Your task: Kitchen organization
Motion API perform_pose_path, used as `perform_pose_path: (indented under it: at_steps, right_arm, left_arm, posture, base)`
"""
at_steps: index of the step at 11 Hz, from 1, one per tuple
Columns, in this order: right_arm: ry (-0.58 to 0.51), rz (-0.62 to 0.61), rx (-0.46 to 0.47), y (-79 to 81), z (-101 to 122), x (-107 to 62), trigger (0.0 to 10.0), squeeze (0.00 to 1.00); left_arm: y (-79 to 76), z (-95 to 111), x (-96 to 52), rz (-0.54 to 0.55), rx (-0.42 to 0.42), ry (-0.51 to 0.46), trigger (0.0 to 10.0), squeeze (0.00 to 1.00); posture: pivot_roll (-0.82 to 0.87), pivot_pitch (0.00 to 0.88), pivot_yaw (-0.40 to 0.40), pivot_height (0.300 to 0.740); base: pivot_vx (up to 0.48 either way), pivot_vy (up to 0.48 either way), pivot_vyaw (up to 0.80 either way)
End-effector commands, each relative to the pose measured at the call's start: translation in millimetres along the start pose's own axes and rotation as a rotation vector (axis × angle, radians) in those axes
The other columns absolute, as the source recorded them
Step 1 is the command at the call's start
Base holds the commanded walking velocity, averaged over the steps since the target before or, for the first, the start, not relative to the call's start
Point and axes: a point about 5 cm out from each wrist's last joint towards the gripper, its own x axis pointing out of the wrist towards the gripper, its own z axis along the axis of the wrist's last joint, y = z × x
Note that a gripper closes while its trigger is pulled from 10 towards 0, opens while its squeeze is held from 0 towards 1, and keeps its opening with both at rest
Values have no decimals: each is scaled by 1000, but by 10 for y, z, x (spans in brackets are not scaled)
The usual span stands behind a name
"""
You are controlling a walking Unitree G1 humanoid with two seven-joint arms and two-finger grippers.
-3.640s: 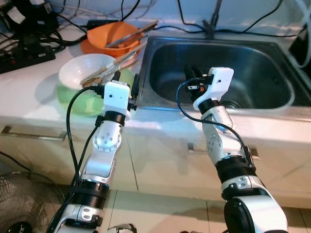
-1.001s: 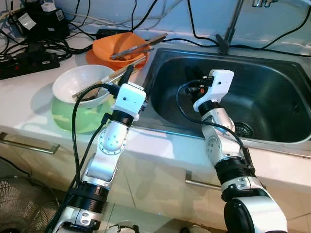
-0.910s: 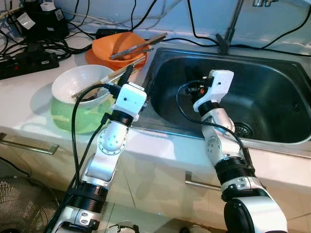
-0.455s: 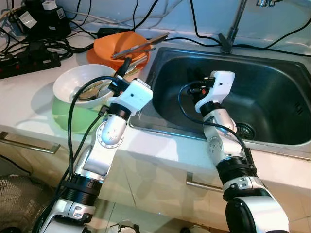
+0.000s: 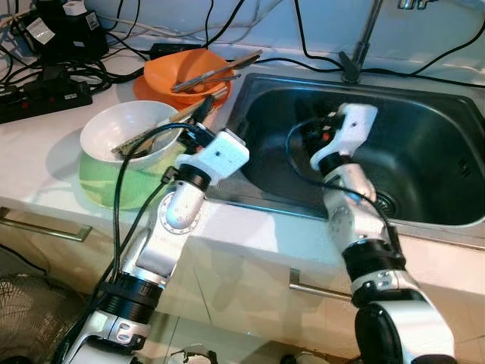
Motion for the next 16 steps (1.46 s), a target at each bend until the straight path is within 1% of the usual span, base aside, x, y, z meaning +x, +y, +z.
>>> perform_pose_path:
  at_steps: [1,2,3,4,5,8,10,11,13,14,16]
  right_arm:
    - [-5,18,5,19,33,29,10000,1000]
    - [-1,17,5,18,29,31,10000,1000]
    - [5,10,1,9,24,30,10000,43]
    - [8,9,2,6,20,30,10000,0]
    - [12,13,6,19,6,27,10000,0]
    - [14,17,9,32,1,29,10000,0]
    - [15,16,10,33,-1,30,10000,0]
    - [16,15,9,33,-2,27,10000,0]
    - [15,15,10,38,-5,28,10000,0]
    - [15,14,10,38,-4,28,10000,0]
    - [15,14,11,43,-7,27,10000,0]
  left_arm:
    - [11,30,10,-5,17,-7,10000,0]
    - [8,27,17,-14,46,-4,10000,0]
    - [12,34,27,-16,92,-2,10000,0]
    - [24,32,38,-9,112,6,10000,0]
    - [52,16,63,1,159,21,10000,0]
    - [45,-10,137,-11,237,45,10000,0]
    - [47,-37,168,-10,262,67,10000,0]
    - [45,-81,202,-15,288,105,10000,0]
    - [33,-104,226,-32,294,117,392,0]
    - [30,-103,227,-33,294,116,0,0]
    - [17,-99,228,-37,295,114,0,0]
  posture:
    - [112,63,12,740]
    - [113,64,12,740]
    - [114,66,11,740]
    - [115,67,10,740]
    - [115,67,10,740]
    - [118,73,9,740]
    - [113,74,10,740]
    - [113,74,10,740]
    - [111,73,11,740]
    - [112,74,11,740]
    - [113,75,12,740]
  base:
    - [0,0,0]
    - [0,0,0]
    - [0,0,0]
    - [0,0,0]
    - [0,0,0]
    - [0,0,0]
    - [0,0,0]
    - [0,0,0]
    - [0,0,0]
    - [0,0,0]
    - [0,0,0]
